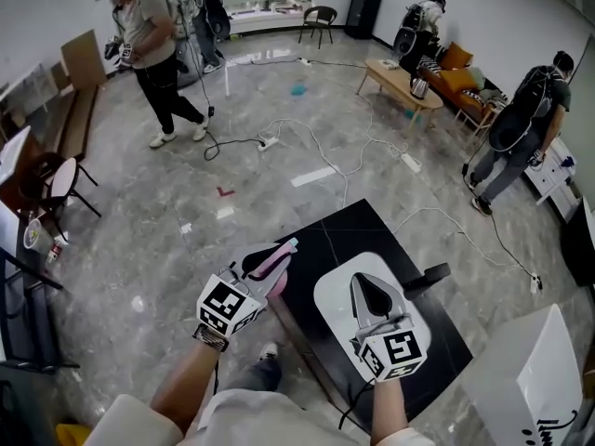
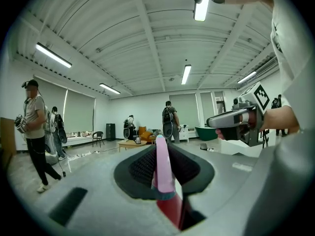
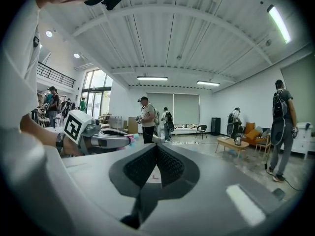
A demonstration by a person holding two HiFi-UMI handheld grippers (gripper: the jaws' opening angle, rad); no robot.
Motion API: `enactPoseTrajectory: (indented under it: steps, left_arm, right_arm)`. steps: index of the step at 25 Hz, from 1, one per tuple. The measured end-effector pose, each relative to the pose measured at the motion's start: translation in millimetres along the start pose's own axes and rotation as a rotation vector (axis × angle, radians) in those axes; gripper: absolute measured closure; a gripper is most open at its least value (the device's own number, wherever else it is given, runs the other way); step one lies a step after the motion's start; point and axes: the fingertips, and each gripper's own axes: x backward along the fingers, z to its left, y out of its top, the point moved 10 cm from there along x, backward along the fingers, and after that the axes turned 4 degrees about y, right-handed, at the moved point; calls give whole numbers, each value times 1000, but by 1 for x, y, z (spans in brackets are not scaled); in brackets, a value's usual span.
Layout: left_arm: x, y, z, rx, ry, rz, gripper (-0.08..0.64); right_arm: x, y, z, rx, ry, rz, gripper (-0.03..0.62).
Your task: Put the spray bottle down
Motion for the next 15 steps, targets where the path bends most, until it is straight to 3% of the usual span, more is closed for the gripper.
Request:
enactPoseTrajectory:
  steps: [15]
  left_arm:
    - [-66, -49, 48, 31, -60, 12, 482]
  right_arm:
    - [-52, -17, -26, -41, -50, 23, 584]
